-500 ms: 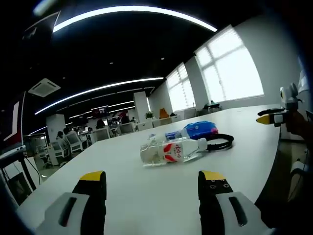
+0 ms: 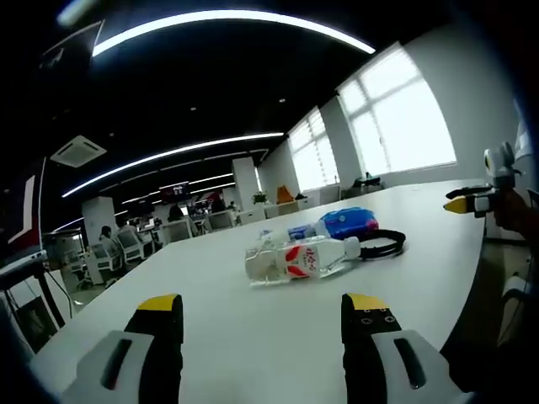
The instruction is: Arrange the tabletop items into an orderly group along one side of the table until the central work area is clear of visible clutter.
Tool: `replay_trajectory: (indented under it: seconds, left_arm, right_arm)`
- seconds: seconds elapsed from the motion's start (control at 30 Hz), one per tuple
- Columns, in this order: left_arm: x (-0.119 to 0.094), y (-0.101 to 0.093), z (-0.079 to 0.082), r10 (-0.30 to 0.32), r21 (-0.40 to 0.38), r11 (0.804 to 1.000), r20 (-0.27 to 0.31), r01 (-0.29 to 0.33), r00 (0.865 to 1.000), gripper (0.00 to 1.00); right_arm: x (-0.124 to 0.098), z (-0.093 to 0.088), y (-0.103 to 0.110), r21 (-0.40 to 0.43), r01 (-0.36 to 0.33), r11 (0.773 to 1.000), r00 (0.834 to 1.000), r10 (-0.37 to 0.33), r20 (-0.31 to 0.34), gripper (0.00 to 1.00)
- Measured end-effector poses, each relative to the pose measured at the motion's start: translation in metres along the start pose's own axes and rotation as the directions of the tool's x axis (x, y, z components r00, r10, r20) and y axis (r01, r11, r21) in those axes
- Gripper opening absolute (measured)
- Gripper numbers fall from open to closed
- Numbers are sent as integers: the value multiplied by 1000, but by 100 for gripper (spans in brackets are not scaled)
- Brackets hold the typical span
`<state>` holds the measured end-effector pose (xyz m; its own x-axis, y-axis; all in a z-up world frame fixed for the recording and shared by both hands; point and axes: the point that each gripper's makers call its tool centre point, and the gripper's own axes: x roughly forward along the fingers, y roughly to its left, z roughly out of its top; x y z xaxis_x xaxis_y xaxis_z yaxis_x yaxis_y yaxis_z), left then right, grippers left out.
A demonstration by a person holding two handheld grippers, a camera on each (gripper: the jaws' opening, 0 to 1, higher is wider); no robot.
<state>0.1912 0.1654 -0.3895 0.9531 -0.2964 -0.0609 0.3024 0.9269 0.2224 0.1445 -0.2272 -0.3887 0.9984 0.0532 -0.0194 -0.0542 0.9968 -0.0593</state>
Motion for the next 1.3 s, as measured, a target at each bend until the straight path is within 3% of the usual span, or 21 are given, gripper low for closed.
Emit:
replay_trajectory:
  seconds: [0.57, 0.77, 0.87, 1.0, 1.3]
  left_arm:
    - [9, -11, -1, -34, 20, 999, -11, 35, 999, 76]
    - [19, -23, 8, -70, 58, 996, 2, 69, 998, 76]
    - [24, -29, 17, -82, 152, 985, 19, 78, 996, 76]
    - [30, -40, 24, -103, 273, 957, 18, 94, 995, 76]
    - [42, -64, 30, -156, 364, 921, 18, 139, 988, 76]
  right_arm:
    - [0, -4, -2, 5, 2, 1000, 1000, -2, -11, 60]
    - [-1, -3, 0, 2, -4, 1000, 1000, 4, -9, 60]
    - [-2, -4, -2, 7, 1, 1000, 1000, -1, -8, 60]
    - [-4, -5, -5, 6, 4, 1000, 1000, -4, -12, 60]
    - [-7, -2, -9, 10, 14, 1000, 1000, -14, -6, 60]
